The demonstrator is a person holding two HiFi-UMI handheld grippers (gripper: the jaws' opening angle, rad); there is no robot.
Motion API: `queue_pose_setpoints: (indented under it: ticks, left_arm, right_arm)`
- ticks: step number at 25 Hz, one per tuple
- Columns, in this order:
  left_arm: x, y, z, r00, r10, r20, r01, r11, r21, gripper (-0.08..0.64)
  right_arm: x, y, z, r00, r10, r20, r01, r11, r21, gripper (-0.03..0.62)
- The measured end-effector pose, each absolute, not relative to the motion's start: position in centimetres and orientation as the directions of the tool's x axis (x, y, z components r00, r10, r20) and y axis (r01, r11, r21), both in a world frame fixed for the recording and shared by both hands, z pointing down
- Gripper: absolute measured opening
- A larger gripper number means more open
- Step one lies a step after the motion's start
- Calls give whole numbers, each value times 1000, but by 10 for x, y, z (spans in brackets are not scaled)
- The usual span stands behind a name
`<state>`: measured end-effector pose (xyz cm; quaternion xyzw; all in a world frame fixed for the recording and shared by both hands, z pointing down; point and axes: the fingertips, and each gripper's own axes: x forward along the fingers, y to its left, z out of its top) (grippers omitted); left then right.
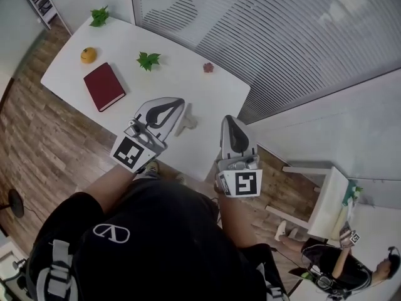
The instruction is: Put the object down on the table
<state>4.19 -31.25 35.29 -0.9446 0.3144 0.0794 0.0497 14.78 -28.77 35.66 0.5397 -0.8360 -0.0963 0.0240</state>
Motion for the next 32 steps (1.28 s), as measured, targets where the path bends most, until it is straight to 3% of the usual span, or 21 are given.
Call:
queue_pose_setpoints:
  ticks: [32]
  left_arm:
    - [45,-309,352,786,-588,-189,-606,-794,-50,5]
  right_arm:
    - [152,-286,364,-411,-910,-56,-899,395,187,3]
